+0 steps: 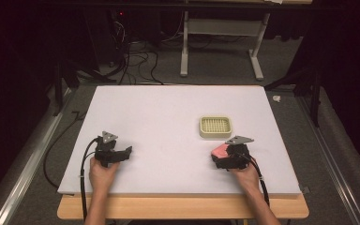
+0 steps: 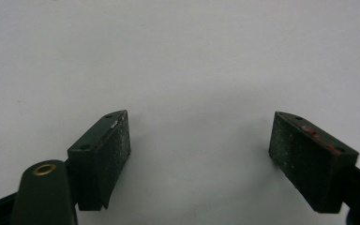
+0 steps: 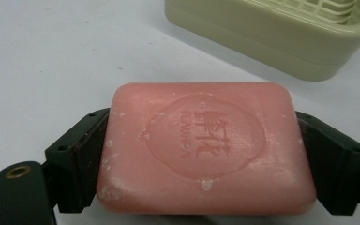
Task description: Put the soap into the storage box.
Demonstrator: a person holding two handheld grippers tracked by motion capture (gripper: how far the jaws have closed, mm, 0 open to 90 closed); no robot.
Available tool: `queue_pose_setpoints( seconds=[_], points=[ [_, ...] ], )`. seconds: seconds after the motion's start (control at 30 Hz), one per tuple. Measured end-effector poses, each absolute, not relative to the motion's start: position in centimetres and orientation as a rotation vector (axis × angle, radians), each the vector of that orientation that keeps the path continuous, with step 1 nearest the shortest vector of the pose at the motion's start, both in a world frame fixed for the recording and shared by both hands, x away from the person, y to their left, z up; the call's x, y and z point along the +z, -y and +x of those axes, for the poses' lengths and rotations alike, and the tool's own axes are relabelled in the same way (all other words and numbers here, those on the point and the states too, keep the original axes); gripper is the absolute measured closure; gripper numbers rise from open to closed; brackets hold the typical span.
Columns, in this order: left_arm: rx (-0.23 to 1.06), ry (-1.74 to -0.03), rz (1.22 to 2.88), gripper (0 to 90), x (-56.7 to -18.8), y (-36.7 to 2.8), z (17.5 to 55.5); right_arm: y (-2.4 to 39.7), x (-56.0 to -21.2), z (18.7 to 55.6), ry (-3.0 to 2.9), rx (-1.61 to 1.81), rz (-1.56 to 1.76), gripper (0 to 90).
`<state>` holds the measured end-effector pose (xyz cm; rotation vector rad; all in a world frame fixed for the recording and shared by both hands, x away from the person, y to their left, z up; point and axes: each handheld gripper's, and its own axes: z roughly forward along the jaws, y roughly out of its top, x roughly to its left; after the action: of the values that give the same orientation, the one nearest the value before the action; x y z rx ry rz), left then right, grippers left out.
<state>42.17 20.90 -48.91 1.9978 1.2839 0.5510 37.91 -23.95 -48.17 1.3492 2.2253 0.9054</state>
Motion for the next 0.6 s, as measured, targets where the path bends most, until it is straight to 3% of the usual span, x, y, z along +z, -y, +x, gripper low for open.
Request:
queue_pose_setpoints(
  seconds=[0.6],
  points=[
    [0.551,-1.284,1.998,21.5,-48.9,-20.9,42.2,24.2,-46.5,37.7,-2.199,0.965,1.341,13.7]
  ],
)
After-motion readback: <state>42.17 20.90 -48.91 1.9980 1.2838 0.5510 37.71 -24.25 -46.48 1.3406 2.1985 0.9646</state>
